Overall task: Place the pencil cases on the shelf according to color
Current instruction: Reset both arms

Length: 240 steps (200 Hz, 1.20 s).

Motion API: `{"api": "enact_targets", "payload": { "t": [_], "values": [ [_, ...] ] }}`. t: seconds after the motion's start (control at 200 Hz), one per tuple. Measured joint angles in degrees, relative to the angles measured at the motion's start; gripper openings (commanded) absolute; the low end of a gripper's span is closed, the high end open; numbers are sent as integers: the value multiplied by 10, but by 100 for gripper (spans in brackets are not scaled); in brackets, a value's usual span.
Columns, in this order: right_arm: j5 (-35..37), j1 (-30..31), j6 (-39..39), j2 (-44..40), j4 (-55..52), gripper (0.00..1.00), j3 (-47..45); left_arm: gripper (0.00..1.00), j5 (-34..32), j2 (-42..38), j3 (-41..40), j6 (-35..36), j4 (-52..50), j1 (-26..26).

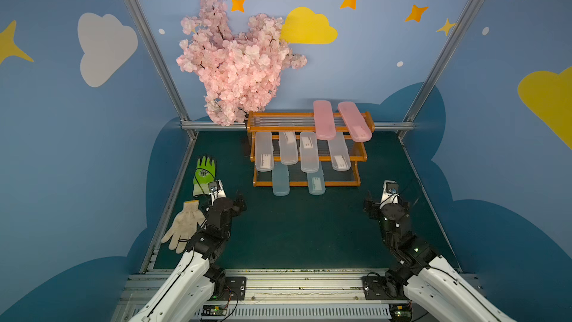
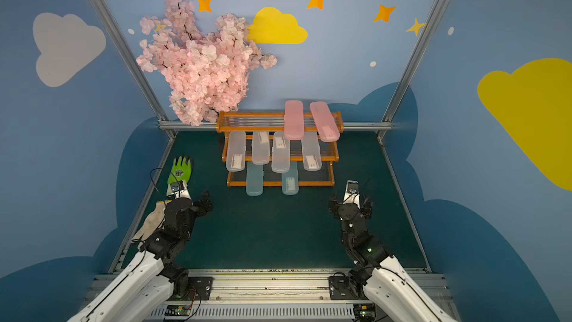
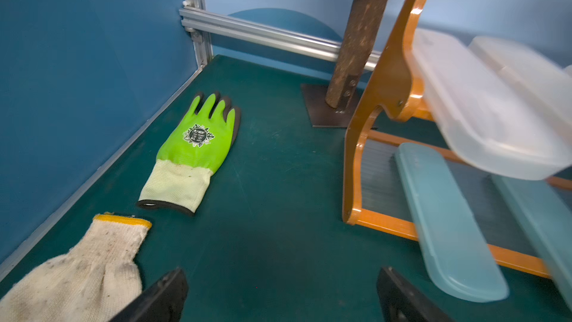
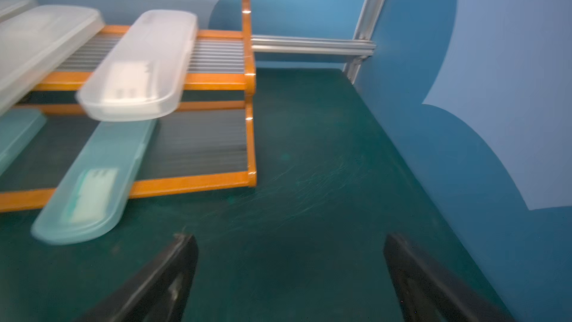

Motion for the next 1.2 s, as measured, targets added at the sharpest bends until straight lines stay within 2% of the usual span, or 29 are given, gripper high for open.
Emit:
{"api": "enact_targets", "payload": {
  "t": [0.085, 0.155, 0.275, 0.421, 0.581, 0.801, 0.986, 1.101, 1.201],
  "values": [
    [-63, -90, -16, 14, 70, 99, -48, 100, -15, 53, -1, 10, 41, 14],
    [-108, -158, -12, 70, 102, 99, -51, 100, -20, 91, 0, 25, 75, 32],
    [-141, -218, 9, 193, 111, 99, -2, 100, -20, 140, 0, 61, 145, 59],
    [-163, -238, 8, 314, 173, 99, 45, 100, -8, 200, -3, 92, 222, 91],
    [-178, -252, 4, 415, 245, 99, 47, 100, 23, 266, -33, 99, 327, 126],
    [-226, -268, 5, 469, 332, 99, 34, 100, 82, 353, -1, 125, 362, 155],
    [-270, -266, -20, 486, 371, 99, 34, 100, 157, 465, 14, 162, 469, 162],
    [-283, -262, -26, 553, 463, 98, 26, 100, 181, 471, 12, 171, 473, 165],
    [-290, -259, -33, 577, 480, 99, 22, 100, 193, 467, 12, 174, 482, 167]
  ]
}}
